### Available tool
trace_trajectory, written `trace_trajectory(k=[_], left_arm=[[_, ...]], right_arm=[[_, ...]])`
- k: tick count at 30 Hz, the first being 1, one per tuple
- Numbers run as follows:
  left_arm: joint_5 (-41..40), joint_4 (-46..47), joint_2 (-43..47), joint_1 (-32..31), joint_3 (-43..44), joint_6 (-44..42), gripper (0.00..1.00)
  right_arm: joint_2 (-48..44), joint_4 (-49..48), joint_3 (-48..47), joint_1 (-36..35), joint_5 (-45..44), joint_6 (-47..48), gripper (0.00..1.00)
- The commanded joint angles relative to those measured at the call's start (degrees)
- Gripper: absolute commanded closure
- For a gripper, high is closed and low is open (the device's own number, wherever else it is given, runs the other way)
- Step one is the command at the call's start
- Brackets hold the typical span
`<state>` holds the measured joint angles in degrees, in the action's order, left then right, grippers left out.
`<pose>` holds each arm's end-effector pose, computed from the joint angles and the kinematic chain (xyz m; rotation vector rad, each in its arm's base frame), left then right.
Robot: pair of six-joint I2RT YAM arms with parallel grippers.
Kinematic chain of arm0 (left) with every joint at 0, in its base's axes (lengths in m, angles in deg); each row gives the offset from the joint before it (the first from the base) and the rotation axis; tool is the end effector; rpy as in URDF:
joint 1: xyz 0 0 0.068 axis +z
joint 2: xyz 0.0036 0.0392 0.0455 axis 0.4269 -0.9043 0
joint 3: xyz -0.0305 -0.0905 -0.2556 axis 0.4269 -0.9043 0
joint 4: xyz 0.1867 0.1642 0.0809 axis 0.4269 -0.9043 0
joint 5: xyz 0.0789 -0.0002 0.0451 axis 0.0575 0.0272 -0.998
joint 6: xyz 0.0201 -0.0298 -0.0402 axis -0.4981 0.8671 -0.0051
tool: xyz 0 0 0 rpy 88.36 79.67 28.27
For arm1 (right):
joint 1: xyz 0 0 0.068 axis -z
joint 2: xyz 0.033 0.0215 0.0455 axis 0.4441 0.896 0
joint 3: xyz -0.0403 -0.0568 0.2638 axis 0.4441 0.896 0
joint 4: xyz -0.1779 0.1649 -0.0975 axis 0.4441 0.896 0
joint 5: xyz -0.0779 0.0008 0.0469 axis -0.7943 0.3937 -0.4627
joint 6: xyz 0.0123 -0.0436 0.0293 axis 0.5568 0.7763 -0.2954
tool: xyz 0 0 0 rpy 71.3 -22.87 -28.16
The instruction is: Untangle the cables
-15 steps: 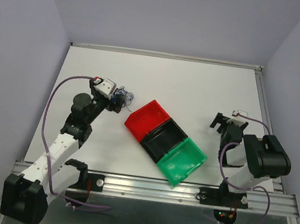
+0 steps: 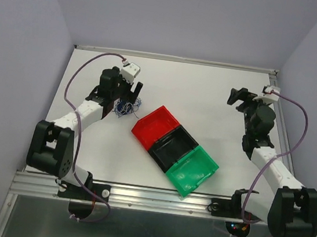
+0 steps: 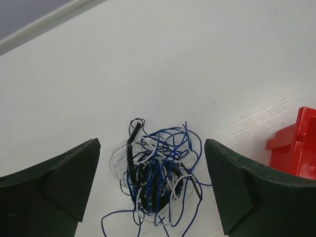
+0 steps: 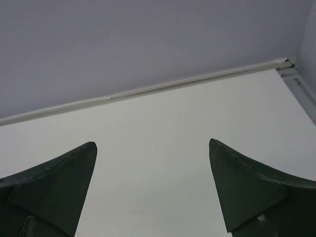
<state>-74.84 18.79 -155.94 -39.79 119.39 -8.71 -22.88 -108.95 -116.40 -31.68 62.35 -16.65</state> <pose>0.3102 -0.0870 0.2700 0.5933 1.7159 -0.1561 0.2555 0.0187 0.2855 0.1976 1.4589 0.1362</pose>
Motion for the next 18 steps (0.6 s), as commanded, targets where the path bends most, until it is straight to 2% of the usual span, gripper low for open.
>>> trace_trajectory(k=[1, 4, 7, 8, 11, 18], left_arm=[[0.53, -5.8, -4.42, -0.07, 8.78, -4.28, 0.01], [0.27, -12.2, -9.08, -0.07, 14.06, -7.52, 0.08], [1.05, -16.08, -11.38, -0.24, 17.14, -12.17, 0.09], [1.32, -19.05, -12.08, -0.68, 18.28, -13.42, 0.12], [-2.79, -24.15, -14.1, -2.26, 20.3, -16.32, 0.18], [-5.27, -27.69, -17.27, -4.46, 21.1, -18.79, 0.24]], right_arm=[[2.84, 18.63, -5.3, -0.3, 4.94, -7.91, 0.01], [0.65, 18.39, -2.86, -0.3, 6.86, -9.93, 0.06], [-1.55, 18.38, -1.88, -0.22, 10.72, -11.87, 0.09], [-2.95, 18.55, -0.75, -0.3, 11.08, -12.92, 0.09], [-3.84, 18.9, 0.76, -0.3, 11.08, -14.24, 0.12], [-4.46, 21.19, -0.12, -0.3, 11.79, -13.98, 0.13]])
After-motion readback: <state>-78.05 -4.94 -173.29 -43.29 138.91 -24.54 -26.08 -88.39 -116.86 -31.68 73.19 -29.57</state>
